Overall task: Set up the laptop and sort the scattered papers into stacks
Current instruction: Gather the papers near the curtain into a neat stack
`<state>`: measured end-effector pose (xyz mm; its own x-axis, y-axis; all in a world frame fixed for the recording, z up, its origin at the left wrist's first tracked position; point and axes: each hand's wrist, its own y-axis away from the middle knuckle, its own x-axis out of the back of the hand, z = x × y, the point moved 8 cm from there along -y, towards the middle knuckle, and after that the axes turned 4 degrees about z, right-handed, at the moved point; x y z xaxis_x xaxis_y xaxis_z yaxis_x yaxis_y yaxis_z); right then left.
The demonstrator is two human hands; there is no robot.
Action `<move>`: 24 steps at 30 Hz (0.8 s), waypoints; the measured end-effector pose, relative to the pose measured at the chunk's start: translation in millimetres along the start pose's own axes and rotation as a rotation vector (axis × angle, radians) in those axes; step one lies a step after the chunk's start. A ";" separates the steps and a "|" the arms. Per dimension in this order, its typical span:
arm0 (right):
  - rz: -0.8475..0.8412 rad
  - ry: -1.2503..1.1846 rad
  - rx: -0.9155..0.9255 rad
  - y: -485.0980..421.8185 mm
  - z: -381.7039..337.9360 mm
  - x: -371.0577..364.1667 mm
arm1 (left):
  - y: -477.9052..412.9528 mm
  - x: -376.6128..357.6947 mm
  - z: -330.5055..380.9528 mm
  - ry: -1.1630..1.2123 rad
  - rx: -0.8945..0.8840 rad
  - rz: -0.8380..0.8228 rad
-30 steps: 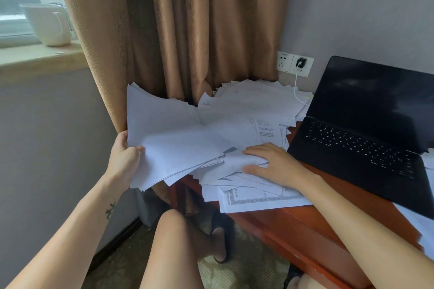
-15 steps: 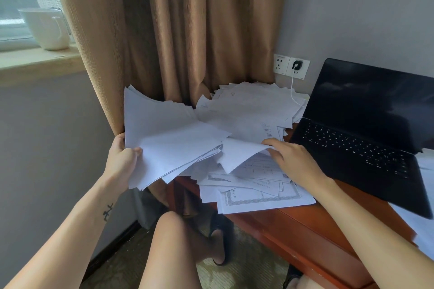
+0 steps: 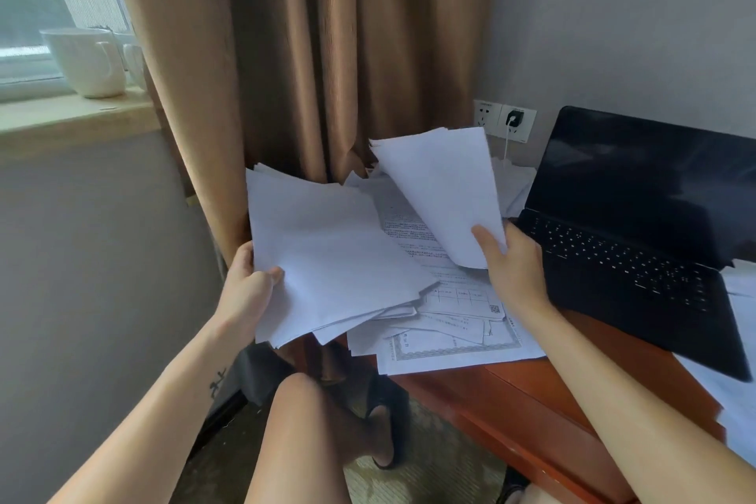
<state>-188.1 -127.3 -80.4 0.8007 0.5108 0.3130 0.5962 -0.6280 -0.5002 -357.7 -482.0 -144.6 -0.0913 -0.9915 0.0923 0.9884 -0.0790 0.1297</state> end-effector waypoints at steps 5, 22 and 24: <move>-0.302 0.187 0.253 23.5 -16.0 -46.3 | 5.5 -25.2 -5.4 0.008 0.035 -0.083; -0.699 0.674 0.045 36.3 34.8 -83.1 | 1.1 -35.7 -12.1 -0.044 0.069 -0.121; -0.720 0.717 0.129 39.3 29.5 -87.0 | 0.0 -35.4 -12.4 -0.045 0.066 -0.120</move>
<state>-236.1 -179.1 -151.2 0.1268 0.2433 0.9616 0.9726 -0.2209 -0.0724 -352.9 -448.1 -160.2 -0.2153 -0.9696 0.1163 0.9600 -0.1883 0.2074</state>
